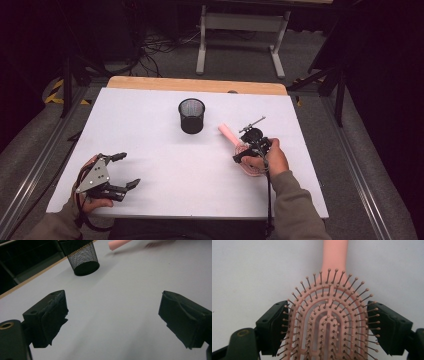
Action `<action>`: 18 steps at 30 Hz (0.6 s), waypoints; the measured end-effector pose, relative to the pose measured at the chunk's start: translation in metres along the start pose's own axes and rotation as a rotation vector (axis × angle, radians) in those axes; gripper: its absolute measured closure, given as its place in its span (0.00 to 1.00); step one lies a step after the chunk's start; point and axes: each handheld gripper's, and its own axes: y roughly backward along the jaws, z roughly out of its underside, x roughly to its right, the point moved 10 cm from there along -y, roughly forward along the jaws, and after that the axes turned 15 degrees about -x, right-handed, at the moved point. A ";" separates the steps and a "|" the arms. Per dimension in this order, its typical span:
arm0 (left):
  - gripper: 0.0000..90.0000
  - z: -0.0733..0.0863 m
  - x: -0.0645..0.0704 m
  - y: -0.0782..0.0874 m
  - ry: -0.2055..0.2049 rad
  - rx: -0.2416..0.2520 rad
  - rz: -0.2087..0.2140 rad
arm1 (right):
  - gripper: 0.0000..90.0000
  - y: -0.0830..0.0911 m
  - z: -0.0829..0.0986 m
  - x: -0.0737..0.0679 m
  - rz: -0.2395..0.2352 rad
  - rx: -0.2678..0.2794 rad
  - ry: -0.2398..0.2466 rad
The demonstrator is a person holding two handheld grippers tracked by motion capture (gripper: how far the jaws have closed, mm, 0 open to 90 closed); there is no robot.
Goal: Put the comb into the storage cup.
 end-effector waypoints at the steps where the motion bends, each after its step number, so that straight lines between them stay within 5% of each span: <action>1: 0.10 0.000 0.000 0.000 0.003 0.001 0.002 | 0.23 0.002 0.000 -0.002 -0.009 0.008 0.003; 11: 0.12 -0.006 0.004 -0.012 -0.050 -0.041 -0.015 | 0.23 0.014 -0.007 -0.023 -0.027 0.073 0.087; 18: 0.16 -0.023 0.009 -0.031 -0.187 -0.095 -0.092 | 0.23 0.021 -0.012 -0.051 -0.048 0.086 0.167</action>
